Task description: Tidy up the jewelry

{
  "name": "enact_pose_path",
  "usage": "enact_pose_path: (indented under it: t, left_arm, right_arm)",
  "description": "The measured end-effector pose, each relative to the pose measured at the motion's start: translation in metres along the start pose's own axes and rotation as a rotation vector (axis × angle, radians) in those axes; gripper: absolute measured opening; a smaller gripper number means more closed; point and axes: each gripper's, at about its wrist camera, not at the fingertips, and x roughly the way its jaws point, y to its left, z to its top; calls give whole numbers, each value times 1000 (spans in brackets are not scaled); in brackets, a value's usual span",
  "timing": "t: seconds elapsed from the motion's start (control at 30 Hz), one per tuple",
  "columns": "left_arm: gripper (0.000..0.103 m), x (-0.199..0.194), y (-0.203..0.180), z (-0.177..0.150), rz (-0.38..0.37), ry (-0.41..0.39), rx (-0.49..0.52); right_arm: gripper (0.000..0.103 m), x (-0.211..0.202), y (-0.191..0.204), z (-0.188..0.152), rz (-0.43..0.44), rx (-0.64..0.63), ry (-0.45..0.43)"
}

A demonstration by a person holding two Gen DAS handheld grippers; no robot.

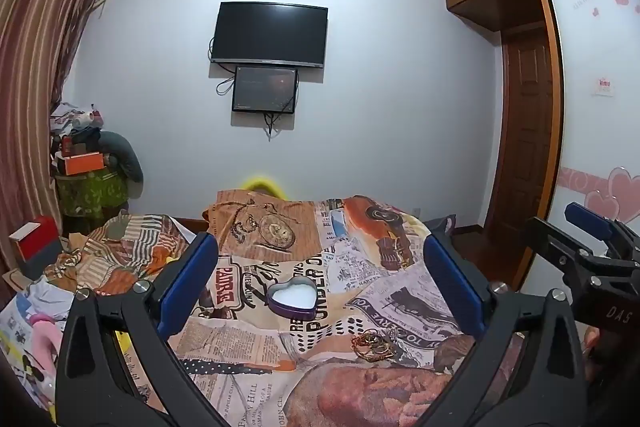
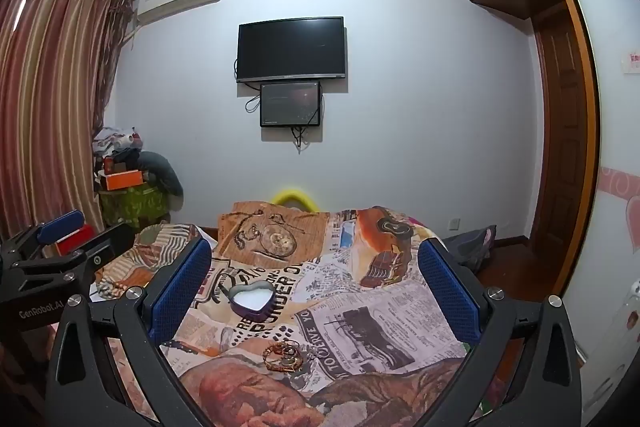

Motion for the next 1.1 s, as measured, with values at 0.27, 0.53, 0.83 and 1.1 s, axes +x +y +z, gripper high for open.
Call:
enact_pose_path:
  t: [0.27,0.53,0.83,1.1]
  left_arm:
    - [103,-1,-1,-4,0,-5,0]
    - [103,5,2,-4,-15,14,16]
    - [103,4,4,-4,-16,15,20]
    - [103,6,13,-7,-15,18,19]
  right_arm:
    - [103,1,-1,-1,-3,-3,-1]
    - [103,1,-1,-1,-1,1,3]
    - [103,2,0,-2,-1,1,4]
    - [103,1,0,-1,0,3,6]
